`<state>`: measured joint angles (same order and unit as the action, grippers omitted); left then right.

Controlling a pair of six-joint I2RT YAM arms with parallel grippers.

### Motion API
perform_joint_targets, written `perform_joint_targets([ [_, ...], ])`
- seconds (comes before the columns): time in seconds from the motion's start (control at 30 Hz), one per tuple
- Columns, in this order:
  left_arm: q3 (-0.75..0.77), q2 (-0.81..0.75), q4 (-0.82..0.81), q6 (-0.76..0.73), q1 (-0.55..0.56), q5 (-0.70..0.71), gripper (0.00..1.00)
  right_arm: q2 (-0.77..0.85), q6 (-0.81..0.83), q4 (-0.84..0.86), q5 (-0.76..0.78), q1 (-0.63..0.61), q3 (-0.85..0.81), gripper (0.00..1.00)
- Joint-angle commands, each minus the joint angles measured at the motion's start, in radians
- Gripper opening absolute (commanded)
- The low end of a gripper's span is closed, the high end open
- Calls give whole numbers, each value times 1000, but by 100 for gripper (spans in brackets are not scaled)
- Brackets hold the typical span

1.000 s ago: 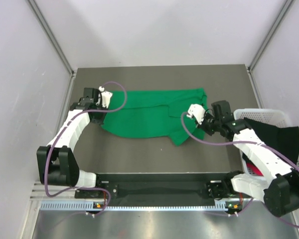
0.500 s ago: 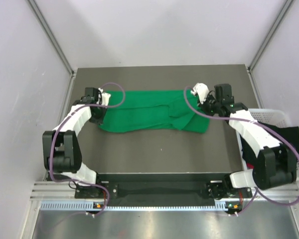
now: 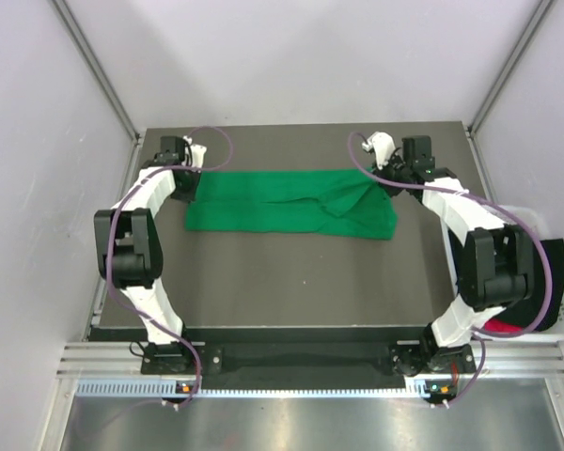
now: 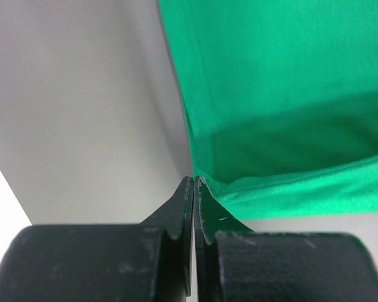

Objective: Fold and stack the t-shirts
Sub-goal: Fold the tshirt

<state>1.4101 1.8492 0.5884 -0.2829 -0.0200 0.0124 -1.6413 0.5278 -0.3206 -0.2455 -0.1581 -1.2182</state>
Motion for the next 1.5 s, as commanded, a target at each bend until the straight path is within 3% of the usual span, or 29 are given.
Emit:
perform_joint_targets([
  [0.0,81,45,-22,7,-3,-8,0,-31,-18,58,12,14,-73,0],
  [0.47,230,191,1,1,-3,-22,0,-192,-46,45,20,28,-227,0],
  [1.1,273,235,1,33,-3,35,0,-339,-66,17,14,23,-392,1],
  [1.17,271,229,1,40,-3,43,0,-345,-72,12,14,17,-403,4],
  [1.2,271,228,1,48,-5,47,5,-350,-75,9,15,15,-412,16],
  [1.27,271,214,-1,54,-3,54,21,-345,-97,0,37,14,-418,29],
  [1.3,270,203,-4,62,-3,61,34,-325,-115,5,47,14,-409,37],
  [1.4,239,145,-56,77,-1,77,46,-240,-126,57,69,15,-335,39],
  [1.47,208,95,-77,80,0,70,46,-200,-135,78,65,15,-304,40],
])
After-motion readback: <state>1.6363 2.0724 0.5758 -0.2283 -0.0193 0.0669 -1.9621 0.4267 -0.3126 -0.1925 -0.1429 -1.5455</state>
